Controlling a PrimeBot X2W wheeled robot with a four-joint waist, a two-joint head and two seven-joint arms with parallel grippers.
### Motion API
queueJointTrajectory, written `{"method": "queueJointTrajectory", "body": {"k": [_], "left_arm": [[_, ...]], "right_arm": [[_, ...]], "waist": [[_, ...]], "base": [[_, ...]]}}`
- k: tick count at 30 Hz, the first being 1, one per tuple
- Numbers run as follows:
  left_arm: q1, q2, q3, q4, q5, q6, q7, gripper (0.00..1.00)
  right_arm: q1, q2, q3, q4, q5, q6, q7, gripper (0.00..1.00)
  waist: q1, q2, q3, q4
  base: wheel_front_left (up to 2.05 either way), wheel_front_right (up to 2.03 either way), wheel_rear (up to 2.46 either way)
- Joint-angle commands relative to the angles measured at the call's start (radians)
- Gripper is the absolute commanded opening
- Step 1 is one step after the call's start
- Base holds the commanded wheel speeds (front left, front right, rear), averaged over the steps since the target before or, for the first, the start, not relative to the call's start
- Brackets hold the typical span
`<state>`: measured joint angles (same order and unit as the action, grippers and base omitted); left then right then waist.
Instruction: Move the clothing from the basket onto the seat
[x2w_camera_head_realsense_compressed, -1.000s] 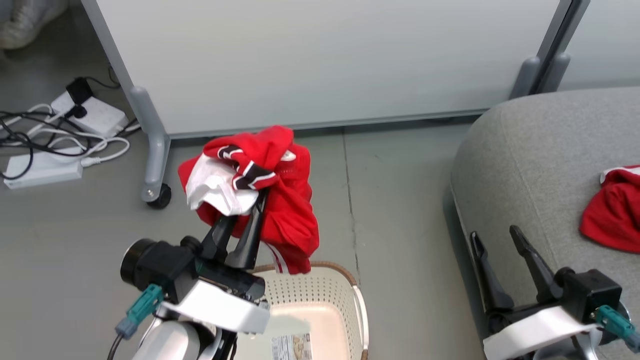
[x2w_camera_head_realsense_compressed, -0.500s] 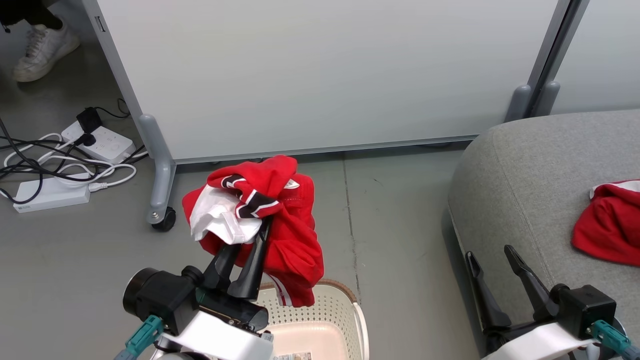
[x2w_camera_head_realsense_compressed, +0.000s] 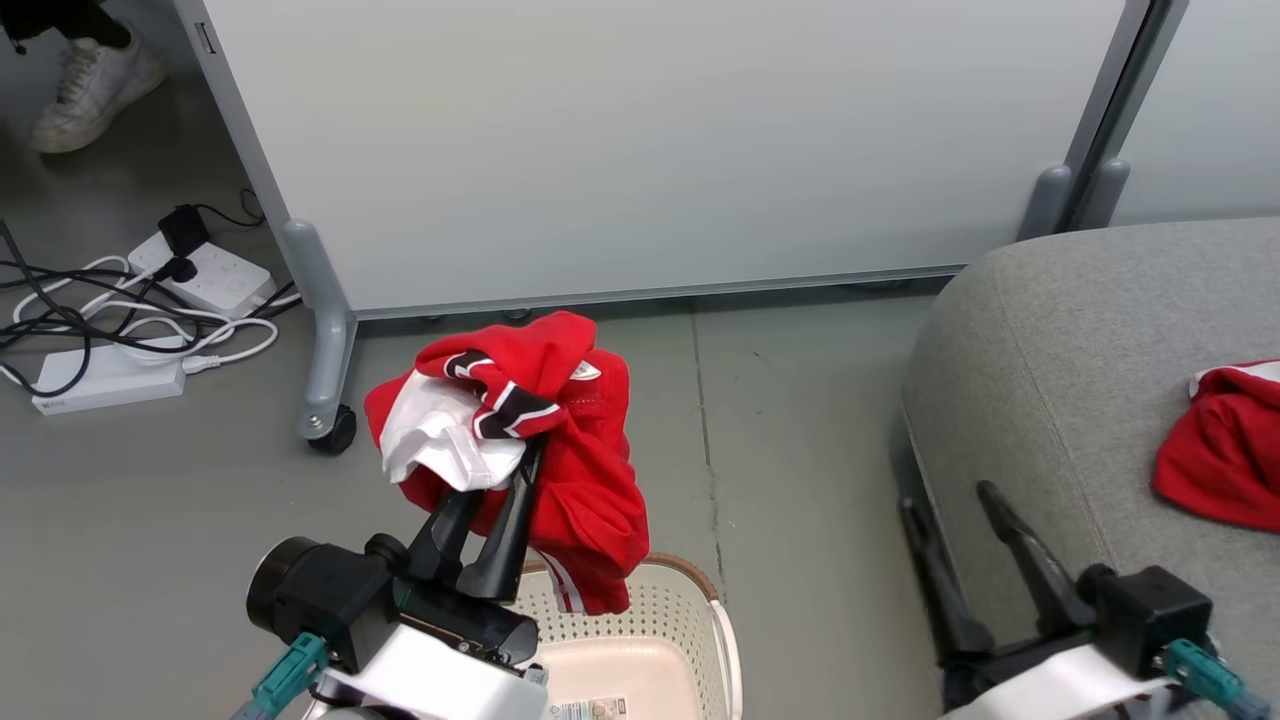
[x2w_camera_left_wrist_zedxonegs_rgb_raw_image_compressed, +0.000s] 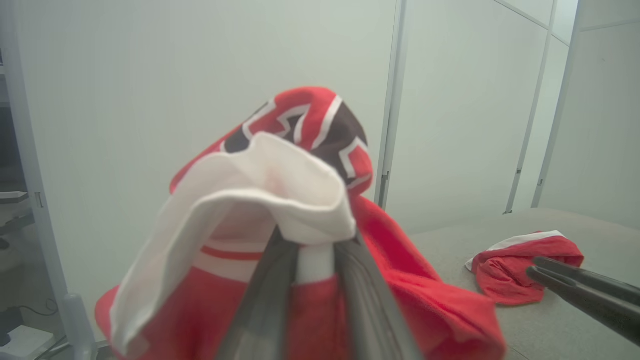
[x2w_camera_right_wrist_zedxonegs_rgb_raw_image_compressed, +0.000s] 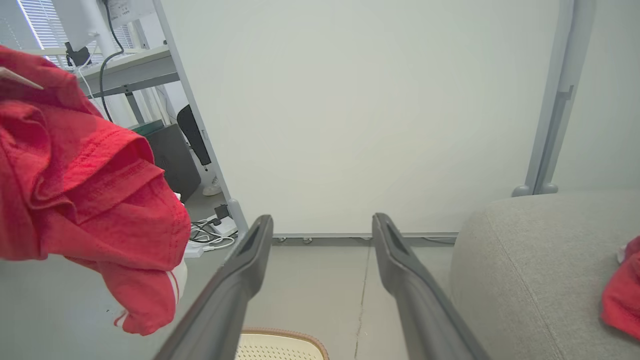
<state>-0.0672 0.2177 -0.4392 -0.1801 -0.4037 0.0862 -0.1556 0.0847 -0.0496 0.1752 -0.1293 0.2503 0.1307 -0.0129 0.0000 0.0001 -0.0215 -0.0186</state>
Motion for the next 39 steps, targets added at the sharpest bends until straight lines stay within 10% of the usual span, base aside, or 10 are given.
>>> {"method": "queueJointTrajectory", "body": {"k": [1, 15, 26, 27, 29, 35, 37, 38, 39], "left_arm": [[-0.013, 0.004, 0.0, -0.004, -0.007, -0.004, -0.003, 0.0], [-0.053, -0.008, -0.036, 0.018, -0.005, -0.025, -0.002, 0.0], [-0.074, -0.019, -0.064, 0.037, -0.009, -0.043, -0.005, 0.0], [-0.075, -0.019, -0.066, 0.037, -0.009, -0.043, -0.006, 0.0], [-0.078, -0.02, -0.069, 0.038, -0.009, -0.043, -0.007, 0.0], [-0.076, -0.019, -0.074, 0.038, -0.019, -0.049, -0.008, 0.0], [-0.072, -0.019, -0.075, 0.037, -0.022, -0.048, -0.005, 0.53], [-0.071, -0.019, -0.073, 0.037, -0.022, -0.044, -0.005, 1.0], [-0.071, -0.018, -0.075, 0.037, -0.02, -0.041, -0.003, 1.0]], "right_arm": [[-0.02, -0.003, 0.024, -0.016, 0.013, 0.0, -0.005, 1.0], [-0.185, -0.004, 0.46, 0.018, 0.097, 0.0, 0.019, 1.0], [-0.373, -0.004, 0.555, 0.213, 0.09, 0.0, -0.062, 1.0], [-0.388, -0.003, 0.563, 0.232, 0.094, 0.0, -0.064, 0.91], [-0.411, -0.003, 0.573, 0.255, 0.11, 0.0, -0.075, 0.0], [-0.445, -0.004, 0.596, 0.3, 0.142, 0.0, -0.089, 0.0], [-0.445, -0.004, 0.59, 0.308, 0.148, 0.0, -0.096, 0.0], [-0.446, -0.004, 0.584, 0.312, 0.145, 0.0, -0.098, 0.0], [-0.444, -0.004, 0.576, 0.315, 0.146, 0.0, -0.101, 0.0]], "waist": [[0.0, -0.0001, 0.003, 0.003], [0.0, -0.0001, 0.023, 0.037], [0.0, -0.0001, 0.022, 0.061], [0.0, -0.0001, 0.022, 0.063], [0.0, -0.0001, 0.021, 0.066], [0.0, -0.0001, 0.018, 0.07], [0.0, -0.0001, 0.017, 0.068], [0.0, -0.0001, 0.017, 0.066], [0.0, -0.0001, 0.017, 0.064]], "base": [[0.0, 0.0, 0.0], [0.0, 0.0, 0.0], [0.0, 0.0, 0.0], [0.0, 0.0, 0.0], [0.0, 0.0, 0.0], [0.0, 0.0, 0.0], [0.0, 0.0, 0.0], [0.0, 0.0, 0.0], [0.0, 0.0, 0.0]]}}
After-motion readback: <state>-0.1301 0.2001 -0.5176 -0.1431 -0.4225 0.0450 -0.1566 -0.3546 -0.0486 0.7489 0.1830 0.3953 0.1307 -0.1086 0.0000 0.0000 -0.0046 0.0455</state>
